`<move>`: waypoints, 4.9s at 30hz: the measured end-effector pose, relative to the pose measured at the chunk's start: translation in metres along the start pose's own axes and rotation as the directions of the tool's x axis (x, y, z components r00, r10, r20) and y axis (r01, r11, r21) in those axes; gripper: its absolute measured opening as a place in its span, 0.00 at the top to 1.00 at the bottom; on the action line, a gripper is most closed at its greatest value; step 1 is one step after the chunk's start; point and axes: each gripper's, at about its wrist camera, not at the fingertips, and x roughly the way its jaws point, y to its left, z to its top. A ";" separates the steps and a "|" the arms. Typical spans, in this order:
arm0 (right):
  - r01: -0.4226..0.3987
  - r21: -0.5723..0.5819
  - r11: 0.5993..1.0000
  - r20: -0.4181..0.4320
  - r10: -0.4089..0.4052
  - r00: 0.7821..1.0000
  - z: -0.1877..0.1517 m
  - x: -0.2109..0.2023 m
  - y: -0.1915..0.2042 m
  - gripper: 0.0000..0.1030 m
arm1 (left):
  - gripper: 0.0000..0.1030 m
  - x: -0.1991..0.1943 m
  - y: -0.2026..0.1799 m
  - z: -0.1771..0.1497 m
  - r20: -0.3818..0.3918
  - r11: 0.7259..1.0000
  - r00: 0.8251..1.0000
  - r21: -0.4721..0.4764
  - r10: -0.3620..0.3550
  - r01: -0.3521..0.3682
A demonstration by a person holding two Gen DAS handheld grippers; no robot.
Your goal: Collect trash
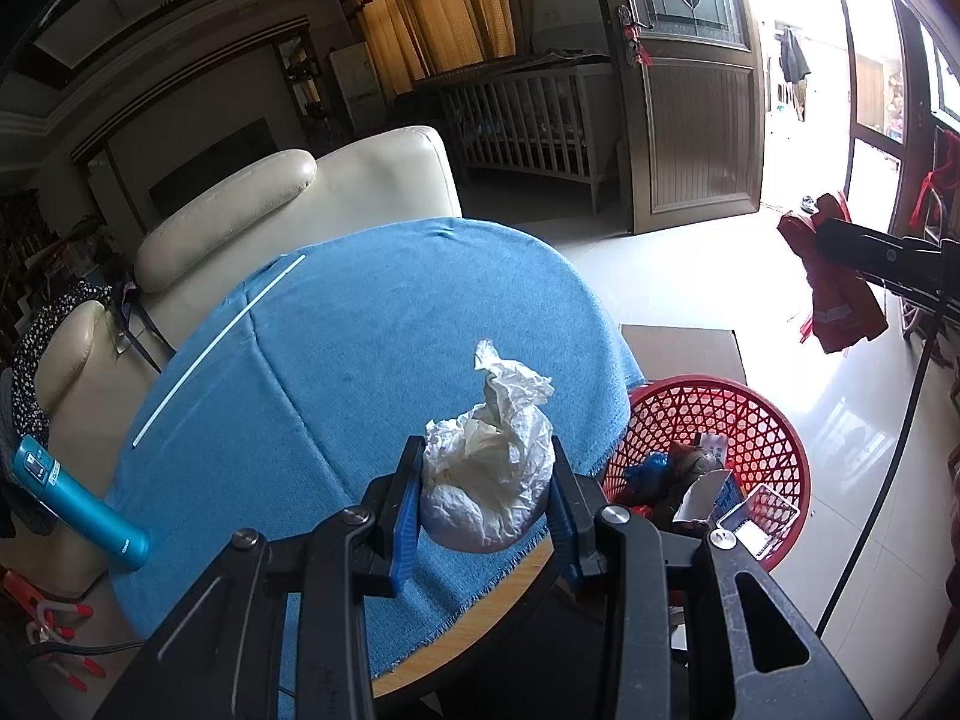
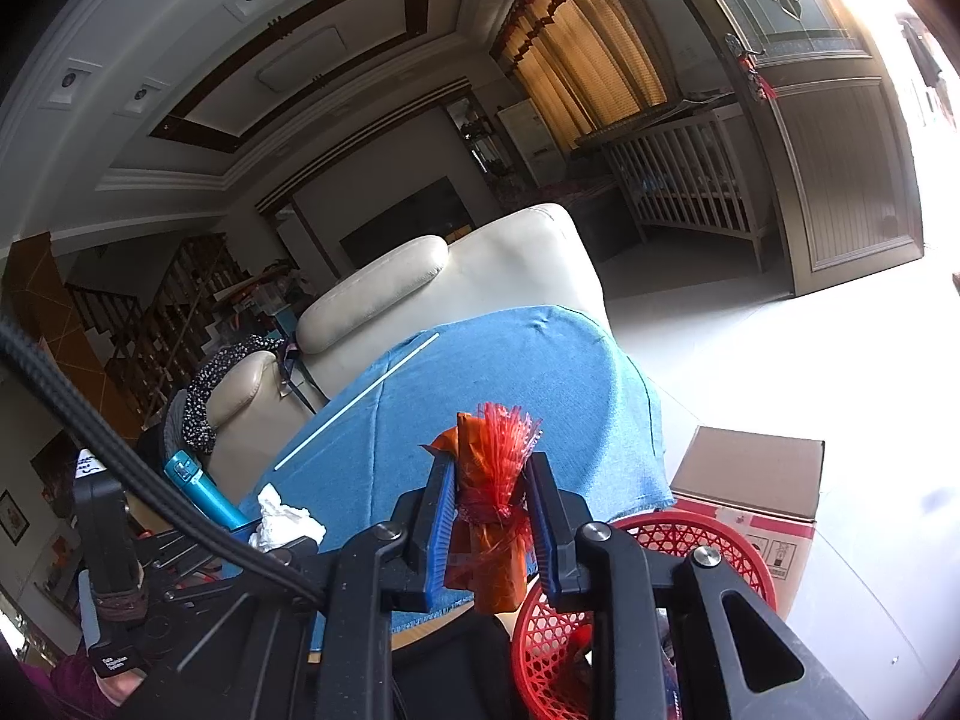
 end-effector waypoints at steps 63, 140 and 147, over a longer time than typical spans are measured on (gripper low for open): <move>0.014 0.097 0.995 0.014 -0.015 1.000 -0.014 0.000 -0.024 0.75 | 0.62 0.020 -0.026 0.000 -0.061 0.998 0.998 0.062 0.005 -0.001; 0.214 -0.334 0.918 -0.333 -0.327 0.884 -0.016 0.463 0.125 0.27 | 0.00 0.260 0.330 -0.089 -0.314 0.773 0.936 -0.550 0.160 -0.317; 0.217 -0.413 0.885 -0.345 -0.372 0.861 -0.022 0.470 0.138 0.16 | 0.00 0.266 0.343 -0.085 -0.310 0.773 0.937 -0.552 0.160 -0.314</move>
